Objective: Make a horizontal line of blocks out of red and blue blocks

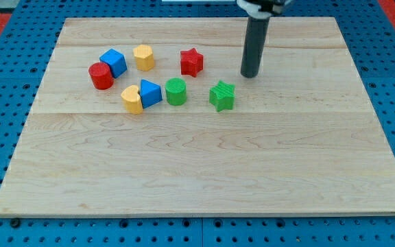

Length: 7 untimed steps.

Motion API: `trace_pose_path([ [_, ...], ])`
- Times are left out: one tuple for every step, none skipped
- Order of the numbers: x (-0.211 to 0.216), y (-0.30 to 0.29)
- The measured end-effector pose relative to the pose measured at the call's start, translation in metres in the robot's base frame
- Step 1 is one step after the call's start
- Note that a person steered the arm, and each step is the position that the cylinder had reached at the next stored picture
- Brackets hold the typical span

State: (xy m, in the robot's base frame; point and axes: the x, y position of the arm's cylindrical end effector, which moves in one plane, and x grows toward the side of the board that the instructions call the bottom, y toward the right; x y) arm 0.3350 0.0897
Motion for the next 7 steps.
trace_pose_path([
  [-0.02,-0.005],
  [-0.015,-0.079],
  [-0.01,-0.155],
  [-0.009,-0.187],
  [-0.007,-0.239],
  [-0.007,-0.276],
  [-0.024,-0.274],
])
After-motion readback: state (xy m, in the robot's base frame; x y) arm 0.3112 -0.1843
